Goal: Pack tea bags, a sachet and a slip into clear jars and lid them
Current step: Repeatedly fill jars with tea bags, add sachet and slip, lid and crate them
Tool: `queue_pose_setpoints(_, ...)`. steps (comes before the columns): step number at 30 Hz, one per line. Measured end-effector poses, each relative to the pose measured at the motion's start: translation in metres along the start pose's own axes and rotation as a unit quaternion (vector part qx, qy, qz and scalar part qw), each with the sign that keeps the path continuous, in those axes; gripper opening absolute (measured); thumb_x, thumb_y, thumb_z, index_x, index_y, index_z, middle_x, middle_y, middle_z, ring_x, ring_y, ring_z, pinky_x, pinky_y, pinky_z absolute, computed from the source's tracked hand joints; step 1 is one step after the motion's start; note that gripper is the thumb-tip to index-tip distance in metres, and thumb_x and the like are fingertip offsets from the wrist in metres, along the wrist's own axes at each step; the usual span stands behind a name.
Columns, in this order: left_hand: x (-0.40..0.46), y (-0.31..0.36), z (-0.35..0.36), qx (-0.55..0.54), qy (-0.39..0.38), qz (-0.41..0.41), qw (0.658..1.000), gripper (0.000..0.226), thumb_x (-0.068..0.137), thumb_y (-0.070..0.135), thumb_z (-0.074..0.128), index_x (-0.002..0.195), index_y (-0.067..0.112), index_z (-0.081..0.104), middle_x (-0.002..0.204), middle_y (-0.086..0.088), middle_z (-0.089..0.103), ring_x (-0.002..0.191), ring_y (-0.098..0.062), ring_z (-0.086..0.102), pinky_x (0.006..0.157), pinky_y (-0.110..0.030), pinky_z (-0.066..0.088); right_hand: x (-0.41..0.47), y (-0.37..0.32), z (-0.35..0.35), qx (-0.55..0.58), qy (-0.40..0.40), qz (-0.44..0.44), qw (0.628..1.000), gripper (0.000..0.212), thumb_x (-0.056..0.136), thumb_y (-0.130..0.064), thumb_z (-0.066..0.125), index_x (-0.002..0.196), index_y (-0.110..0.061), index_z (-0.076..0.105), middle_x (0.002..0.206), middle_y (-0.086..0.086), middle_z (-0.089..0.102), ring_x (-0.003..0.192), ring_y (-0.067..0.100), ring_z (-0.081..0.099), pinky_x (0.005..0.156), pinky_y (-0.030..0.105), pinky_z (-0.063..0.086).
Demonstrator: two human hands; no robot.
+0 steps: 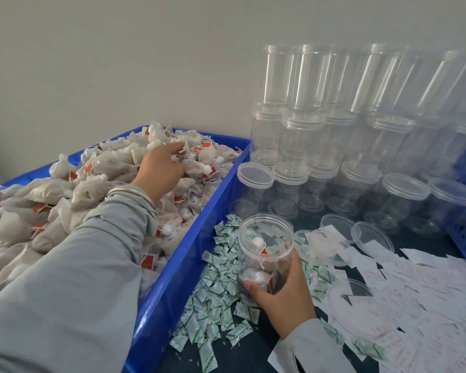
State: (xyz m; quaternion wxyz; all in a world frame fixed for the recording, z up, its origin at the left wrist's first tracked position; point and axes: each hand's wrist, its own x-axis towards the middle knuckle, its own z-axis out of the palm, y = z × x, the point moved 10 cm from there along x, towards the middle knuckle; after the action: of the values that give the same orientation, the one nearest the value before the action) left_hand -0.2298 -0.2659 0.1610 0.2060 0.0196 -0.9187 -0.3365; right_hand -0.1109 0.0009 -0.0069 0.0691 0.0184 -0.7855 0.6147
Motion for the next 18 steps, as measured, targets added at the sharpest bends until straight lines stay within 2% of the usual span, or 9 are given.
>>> queue_pose_setpoints(3,-0.006,0.017,-0.008,-0.108,0.012,0.01,0.994,0.06,0.084,-0.002,0.045,0.139,0.021,0.047,0.118,0.01,0.058,0.105,-0.01,0.057,0.087,-0.028,0.048,0.0,0.001,0.0,0.006,-0.002,0.002,1.0,0.103,0.058,-0.028,0.089,0.142,-0.031,0.029,0.123,-0.02,0.052,0.106,-0.019,0.048,0.083,-0.001,0.038)
queue_pose_setpoints(6,-0.012,0.037,-0.013,-0.207,0.021,0.022,0.978,0.061,0.084,-0.009,0.042,0.134,0.025,0.052,0.1,0.02,0.061,0.079,0.011,0.059,0.059,-0.008,0.044,0.0,0.002,0.002,0.006,-0.007,0.004,1.0,0.103,0.059,-0.031,0.089,0.143,-0.031,0.028,0.127,-0.016,0.052,0.108,-0.014,0.05,0.083,-0.001,0.038)
queue_pose_setpoints(7,-0.016,0.046,-0.014,-0.244,0.013,0.032,0.969,0.06,0.084,-0.012,0.043,0.132,0.024,0.053,0.1,0.02,0.062,0.076,0.014,0.06,0.056,-0.006,0.044,0.001,0.001,0.001,0.007,-0.006,0.001,1.0,0.102,0.059,-0.03,0.089,0.142,-0.03,0.029,0.124,-0.017,0.053,0.106,-0.016,0.051,0.081,-0.002,0.038)
queue_pose_setpoints(8,-0.02,0.055,-0.012,-0.293,-0.001,0.043,0.955,0.059,0.085,-0.015,0.045,0.129,0.023,0.053,0.103,0.018,0.062,0.079,0.012,0.062,0.06,-0.007,0.047,0.001,0.001,0.001,0.009,-0.004,-0.003,1.0,0.101,0.059,-0.028,0.089,0.141,-0.03,0.031,0.122,-0.018,0.054,0.103,-0.018,0.051,0.079,-0.004,0.038)
queue_pose_setpoints(11,-0.034,0.08,-0.002,-0.444,-0.072,0.051,0.891,0.055,0.086,-0.019,0.047,0.121,0.022,0.055,0.114,0.005,0.062,0.093,-0.009,0.068,0.077,-0.025,0.056,0.002,0.0,0.002,0.01,-0.006,-0.009,1.0,0.098,0.059,-0.027,0.089,0.139,-0.031,0.033,0.123,-0.018,0.055,0.103,-0.02,0.05,0.078,-0.004,0.037)
queue_pose_setpoints(14,-0.048,0.099,0.014,-0.5,-0.148,0.052,0.852,0.052,0.087,-0.02,0.044,0.118,0.018,0.055,0.115,-0.002,0.061,0.09,-0.013,0.068,0.072,-0.027,0.057,0.001,0.003,0.002,0.022,-0.007,0.0,1.0,0.102,0.06,-0.027,0.089,0.142,-0.03,0.03,0.127,-0.017,0.053,0.106,-0.019,0.049,0.079,-0.004,0.037)
queue_pose_setpoints(18,-0.063,0.111,0.038,-0.532,-0.239,0.042,0.811,0.054,0.087,-0.024,0.036,0.117,0.016,0.057,0.104,0.003,0.069,0.092,-0.015,0.069,0.074,-0.028,0.057,0.001,0.004,0.002,0.019,-0.006,0.0,1.0,0.103,0.058,-0.031,0.088,0.142,-0.033,0.03,0.128,-0.016,0.053,0.107,-0.016,0.05,0.082,-0.002,0.039)
